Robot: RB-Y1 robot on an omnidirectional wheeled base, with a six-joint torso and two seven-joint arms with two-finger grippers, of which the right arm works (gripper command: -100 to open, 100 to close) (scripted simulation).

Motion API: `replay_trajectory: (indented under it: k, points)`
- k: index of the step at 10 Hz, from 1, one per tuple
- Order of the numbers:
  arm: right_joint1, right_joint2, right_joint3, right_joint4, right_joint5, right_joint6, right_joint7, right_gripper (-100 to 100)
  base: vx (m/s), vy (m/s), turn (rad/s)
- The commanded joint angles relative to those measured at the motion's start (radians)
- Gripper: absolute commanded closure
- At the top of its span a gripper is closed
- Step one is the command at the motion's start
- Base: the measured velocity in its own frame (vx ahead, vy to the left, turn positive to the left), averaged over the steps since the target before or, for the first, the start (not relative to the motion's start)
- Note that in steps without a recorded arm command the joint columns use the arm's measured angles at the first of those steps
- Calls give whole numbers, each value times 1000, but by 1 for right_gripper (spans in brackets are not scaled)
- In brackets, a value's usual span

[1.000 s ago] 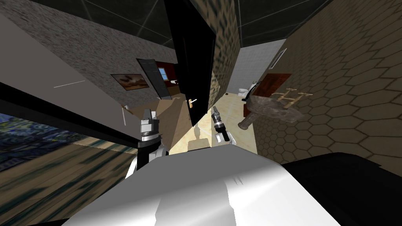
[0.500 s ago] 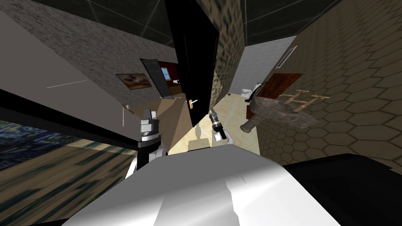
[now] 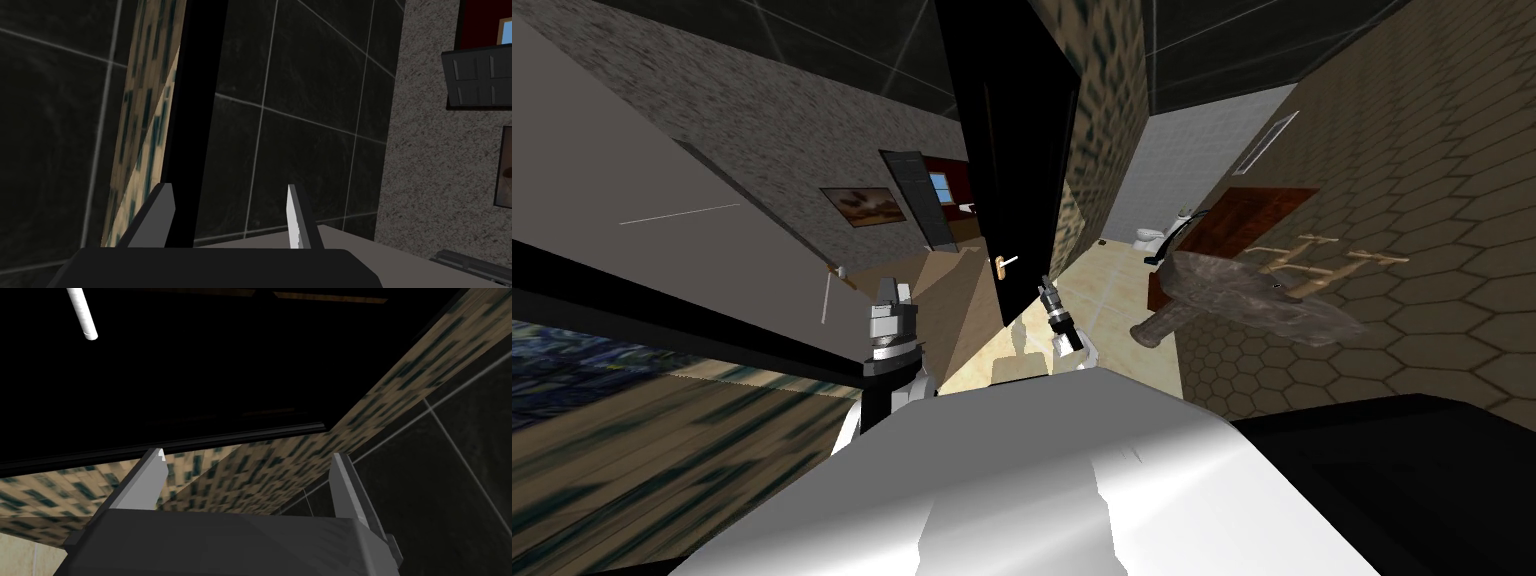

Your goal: Push the door open

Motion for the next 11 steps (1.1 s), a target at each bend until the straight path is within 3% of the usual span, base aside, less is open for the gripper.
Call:
replay_trajectory:
  k: [1,11]
  points:
    - [-25,2,7,45,-1,-2,-8,-100,81,-72,77]
    - [-165,0,48,271,-8,11,-59,-100,84,-65,82]
